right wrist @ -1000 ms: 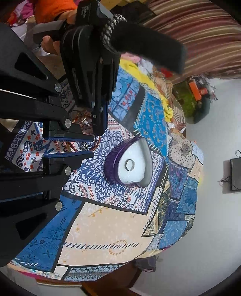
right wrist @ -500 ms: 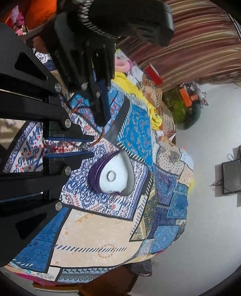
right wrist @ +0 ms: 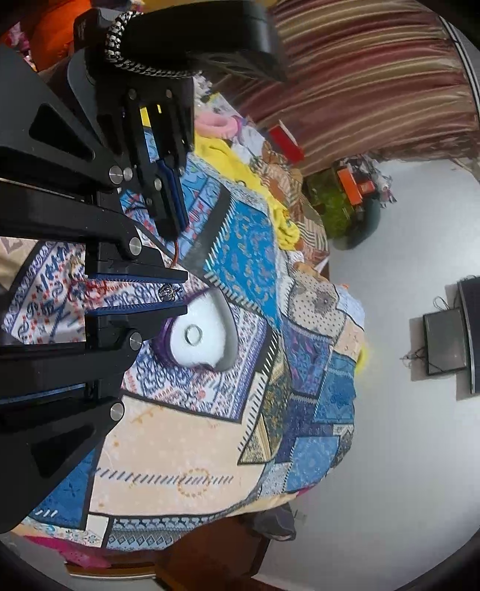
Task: Organize jewelry
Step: 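Carry the red bracelet with the left gripper toward the tin while the right gripper carries the pendant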
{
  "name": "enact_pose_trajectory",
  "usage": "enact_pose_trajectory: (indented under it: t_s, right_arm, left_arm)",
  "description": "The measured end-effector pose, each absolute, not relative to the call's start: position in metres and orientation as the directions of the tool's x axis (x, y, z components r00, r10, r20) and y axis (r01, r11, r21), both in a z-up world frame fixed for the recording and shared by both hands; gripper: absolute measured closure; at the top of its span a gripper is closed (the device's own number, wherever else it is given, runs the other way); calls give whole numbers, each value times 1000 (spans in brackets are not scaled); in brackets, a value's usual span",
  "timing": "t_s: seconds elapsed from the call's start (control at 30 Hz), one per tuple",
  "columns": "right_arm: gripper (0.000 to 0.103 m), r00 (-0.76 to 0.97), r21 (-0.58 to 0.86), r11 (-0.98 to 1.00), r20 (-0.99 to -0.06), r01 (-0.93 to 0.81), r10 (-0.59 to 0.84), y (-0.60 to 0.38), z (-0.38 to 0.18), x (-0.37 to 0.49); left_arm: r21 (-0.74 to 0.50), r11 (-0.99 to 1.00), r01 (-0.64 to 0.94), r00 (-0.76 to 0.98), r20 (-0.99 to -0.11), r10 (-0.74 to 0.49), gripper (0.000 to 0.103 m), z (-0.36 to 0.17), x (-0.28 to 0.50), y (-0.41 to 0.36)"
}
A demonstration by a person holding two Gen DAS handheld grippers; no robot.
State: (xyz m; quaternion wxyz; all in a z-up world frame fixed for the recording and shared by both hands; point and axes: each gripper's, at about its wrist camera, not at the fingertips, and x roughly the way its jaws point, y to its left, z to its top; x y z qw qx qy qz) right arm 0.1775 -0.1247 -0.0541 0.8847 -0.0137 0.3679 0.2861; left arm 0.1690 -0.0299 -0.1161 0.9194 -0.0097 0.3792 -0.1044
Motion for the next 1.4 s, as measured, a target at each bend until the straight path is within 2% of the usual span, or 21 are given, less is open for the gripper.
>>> enact_pose_trajectory:
  t_s: [0.3, 0.77, 1.4]
  right_arm:
    - [94, 561, 203, 851, -675, -484, 480, -135, -63, 189]
    - [94, 497, 194, 836, -726, -514, 475, -118, -88, 191]
    - [94, 553, 169, 875, -717, -453, 425, -134, -82, 206]
  left_arm:
    - [-109, 979, 170, 691, -695, -198, 98, -119, 179, -24]
    - [-178, 962, 207, 682, -679, -272, 98, -117, 184, -30]
    - [-172, 972, 160, 710, -664, -234, 98, -114, 196, -12]
